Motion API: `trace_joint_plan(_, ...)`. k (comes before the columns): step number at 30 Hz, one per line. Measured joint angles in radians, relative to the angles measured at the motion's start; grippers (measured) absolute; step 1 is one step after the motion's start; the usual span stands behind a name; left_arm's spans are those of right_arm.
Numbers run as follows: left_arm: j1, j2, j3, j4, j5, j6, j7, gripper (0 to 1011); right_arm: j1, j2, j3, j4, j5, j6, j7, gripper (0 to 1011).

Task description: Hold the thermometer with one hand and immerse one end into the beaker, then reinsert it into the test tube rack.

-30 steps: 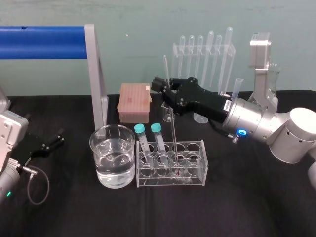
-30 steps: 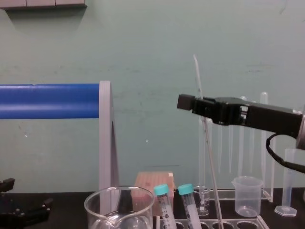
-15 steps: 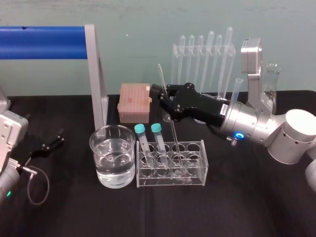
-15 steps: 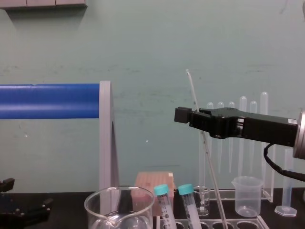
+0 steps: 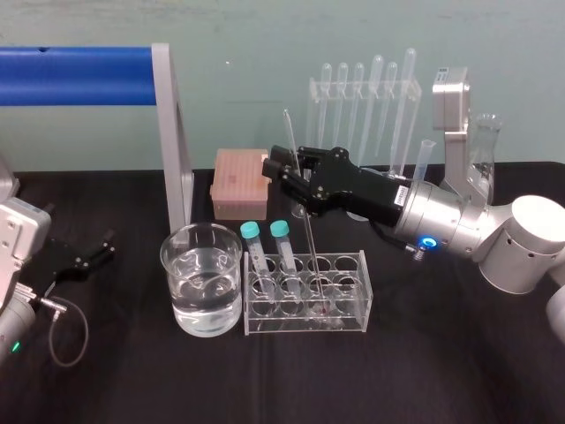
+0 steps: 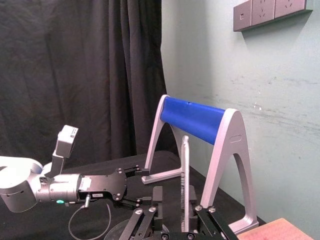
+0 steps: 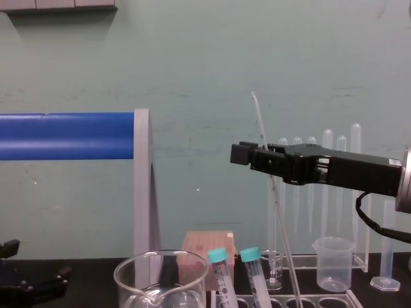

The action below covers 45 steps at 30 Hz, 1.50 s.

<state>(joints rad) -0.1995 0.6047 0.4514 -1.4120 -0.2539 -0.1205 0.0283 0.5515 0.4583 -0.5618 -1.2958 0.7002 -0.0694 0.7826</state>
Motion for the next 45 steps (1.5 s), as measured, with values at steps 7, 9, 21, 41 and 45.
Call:
trace_joint_plan(7,0.000,0.000,0.000,0.000,0.000,0.000,0.000,1008,-0.001,0.000,0.001,-0.001,0.001,0.001,0.000,478)
trace_joint_plan(9,0.000,0.000,0.000,0.000,0.000,0.000,0.000,1008,-0.001,0.000,0.001,-0.001,0.001,0.001,-0.001,549)
trace_joint_plan(21,0.000,0.000,0.000,0.000,0.000,0.000,0.000,1008,-0.001,0.000,0.001,-0.001,0.003,0.001,-0.001,913)
trace_joint_plan(41,0.000,0.000,0.000,0.000,0.000,0.000,0.000,1008,-0.167,0.070,0.163,-0.090,-0.137,0.049,-0.502,1003)
trace_joint_plan(45,0.000,0.000,0.000,0.000,0.000,0.000,0.000,1008,-0.208,0.081,0.170,-0.074,-0.176,0.145,-0.601,1003)
